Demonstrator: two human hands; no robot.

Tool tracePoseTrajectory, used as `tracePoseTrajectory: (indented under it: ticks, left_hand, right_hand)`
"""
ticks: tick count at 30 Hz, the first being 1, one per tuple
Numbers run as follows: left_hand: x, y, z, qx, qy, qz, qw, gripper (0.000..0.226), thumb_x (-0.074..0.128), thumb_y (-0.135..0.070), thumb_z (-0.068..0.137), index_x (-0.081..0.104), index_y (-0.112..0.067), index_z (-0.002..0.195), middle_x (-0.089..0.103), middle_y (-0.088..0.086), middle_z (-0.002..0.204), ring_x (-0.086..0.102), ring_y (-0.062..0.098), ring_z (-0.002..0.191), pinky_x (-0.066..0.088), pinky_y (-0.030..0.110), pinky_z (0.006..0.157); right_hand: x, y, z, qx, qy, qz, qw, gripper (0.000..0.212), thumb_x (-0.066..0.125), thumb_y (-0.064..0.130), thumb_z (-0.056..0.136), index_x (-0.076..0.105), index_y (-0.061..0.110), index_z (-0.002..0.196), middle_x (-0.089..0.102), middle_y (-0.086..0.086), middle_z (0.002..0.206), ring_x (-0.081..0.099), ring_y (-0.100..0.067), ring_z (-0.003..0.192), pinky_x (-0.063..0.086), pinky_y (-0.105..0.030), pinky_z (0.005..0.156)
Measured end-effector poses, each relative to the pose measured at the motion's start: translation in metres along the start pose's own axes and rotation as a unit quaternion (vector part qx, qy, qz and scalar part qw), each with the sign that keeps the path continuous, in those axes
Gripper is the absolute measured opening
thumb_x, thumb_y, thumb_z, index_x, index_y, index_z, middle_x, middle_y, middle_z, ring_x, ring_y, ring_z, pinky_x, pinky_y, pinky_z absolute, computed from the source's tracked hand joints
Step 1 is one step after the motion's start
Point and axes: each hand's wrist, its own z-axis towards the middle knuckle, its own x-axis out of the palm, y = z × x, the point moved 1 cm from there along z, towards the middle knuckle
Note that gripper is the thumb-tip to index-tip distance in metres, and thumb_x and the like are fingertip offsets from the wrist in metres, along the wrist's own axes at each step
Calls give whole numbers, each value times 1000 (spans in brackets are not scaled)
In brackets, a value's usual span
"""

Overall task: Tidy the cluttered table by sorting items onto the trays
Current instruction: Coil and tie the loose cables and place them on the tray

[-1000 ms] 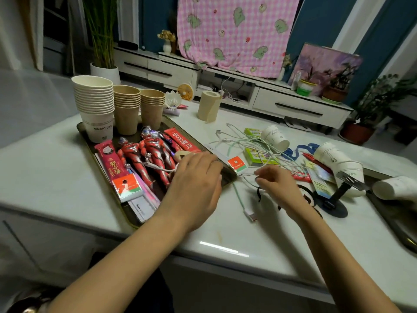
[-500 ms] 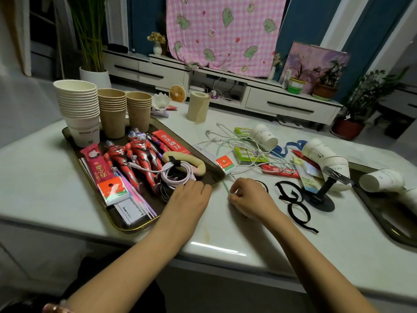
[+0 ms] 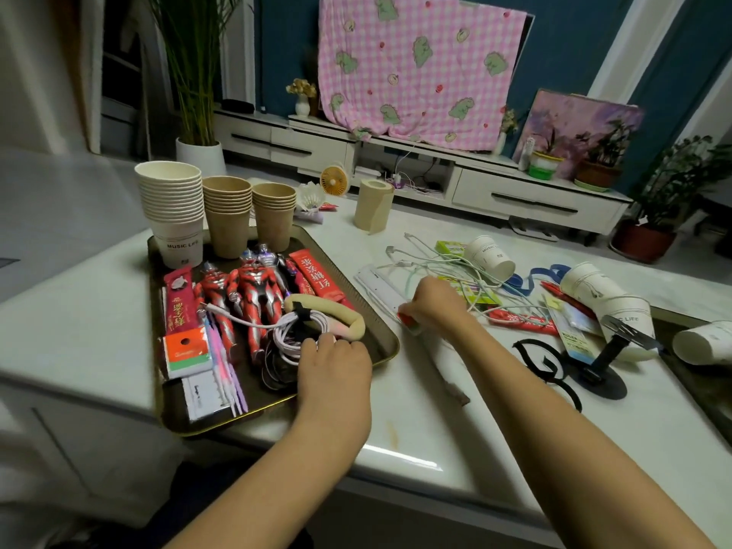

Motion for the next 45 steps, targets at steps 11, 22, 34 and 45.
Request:
tracePoseTrajectory:
  ticks: [11, 22, 34, 45]
  left_hand:
    - [-8, 20, -2, 119, -128, -127, 976, 18, 44, -16, 90, 52, -12, 105, 53, 10, 107, 47, 29, 103, 36, 35, 84]
    - [9, 34, 16, 80, -146, -79, 983, 25, 34, -20, 92, 43, -17, 116, 46, 3, 120, 39, 23, 116, 23, 32, 100]
    - [13, 18, 20, 142, -139, -86, 976, 26, 53, -21, 89, 61, -7, 109, 62, 10, 114, 54, 26, 116, 34, 42, 106]
    - [-6, -26, 13, -109, 101, -628, 764, 33, 40, -23, 98, 54, -9, 72, 64, 14, 80, 63, 25, 75, 48, 27, 67]
  right_hand:
    - [-16, 36, -23, -63, -105, 255, 959, 23, 57, 9, 82, 60, 9, 105, 63, -6, 78, 60, -20, 71, 43, -18, 59]
    - [24, 55, -48, -130, -105, 65, 984, 26, 50, 17, 87, 70, 8, 102, 53, -14, 110, 44, -32, 107, 36, -36, 90]
    - [-9, -22, -55, -28, -5, 120, 992, 9, 59, 20, 85, 60, 13, 79, 62, -3, 81, 56, -22, 83, 35, -26, 64]
    - [-24, -9, -129, -49, 129, 337, 931, 26, 56, 11, 85, 55, 4, 60, 50, -6, 51, 39, -9, 41, 30, -12, 41]
